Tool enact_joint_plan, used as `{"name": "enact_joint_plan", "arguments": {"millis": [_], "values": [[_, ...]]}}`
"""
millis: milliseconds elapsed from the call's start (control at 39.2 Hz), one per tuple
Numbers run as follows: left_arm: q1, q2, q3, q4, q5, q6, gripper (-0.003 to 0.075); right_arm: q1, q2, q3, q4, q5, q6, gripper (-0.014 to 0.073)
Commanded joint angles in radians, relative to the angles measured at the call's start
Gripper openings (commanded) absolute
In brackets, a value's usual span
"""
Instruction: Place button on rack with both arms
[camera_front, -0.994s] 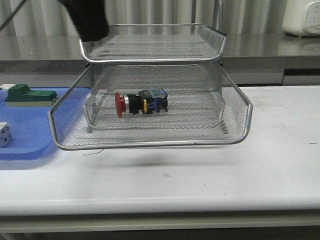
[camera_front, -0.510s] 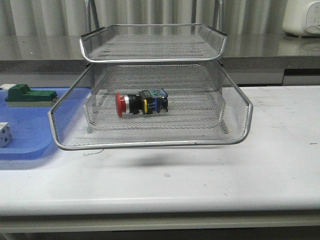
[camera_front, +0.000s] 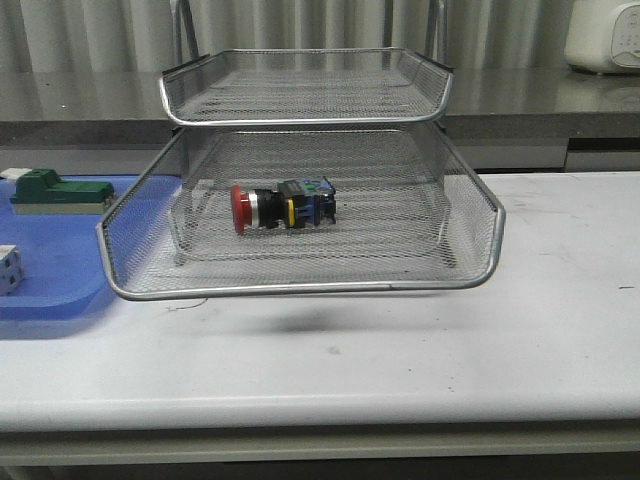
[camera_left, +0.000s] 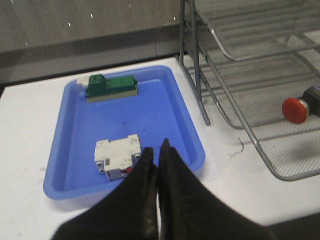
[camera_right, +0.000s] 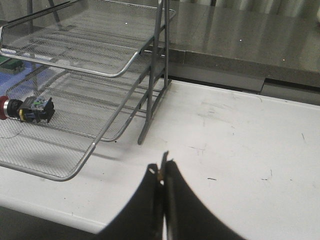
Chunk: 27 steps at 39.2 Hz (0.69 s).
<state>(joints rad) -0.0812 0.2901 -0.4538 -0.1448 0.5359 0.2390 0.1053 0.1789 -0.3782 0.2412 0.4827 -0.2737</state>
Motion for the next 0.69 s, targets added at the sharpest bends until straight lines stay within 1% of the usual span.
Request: {"name": "enact_joint_plan", "arguments": {"millis": [0, 178, 662], "values": [[0.004, -0.100, 0.018, -0.020, -0.119, -0.010, -0.0019, 0.001, 0.011, -0.025, 0.009, -0.078, -0.003, -0.0110], [0.004, -0.198, 0.044, -0.022, -0.146, -0.010, -0.0019, 0.001, 0.011, -0.025, 0.009, -0.078, -0.003, -0.0110], [0.004, -0.203, 0.044, -0.022, -0.144, -0.010, -0.0019, 0.001, 0.011, -0.025, 0.009, -0.078, -0.003, -0.0110]]}}
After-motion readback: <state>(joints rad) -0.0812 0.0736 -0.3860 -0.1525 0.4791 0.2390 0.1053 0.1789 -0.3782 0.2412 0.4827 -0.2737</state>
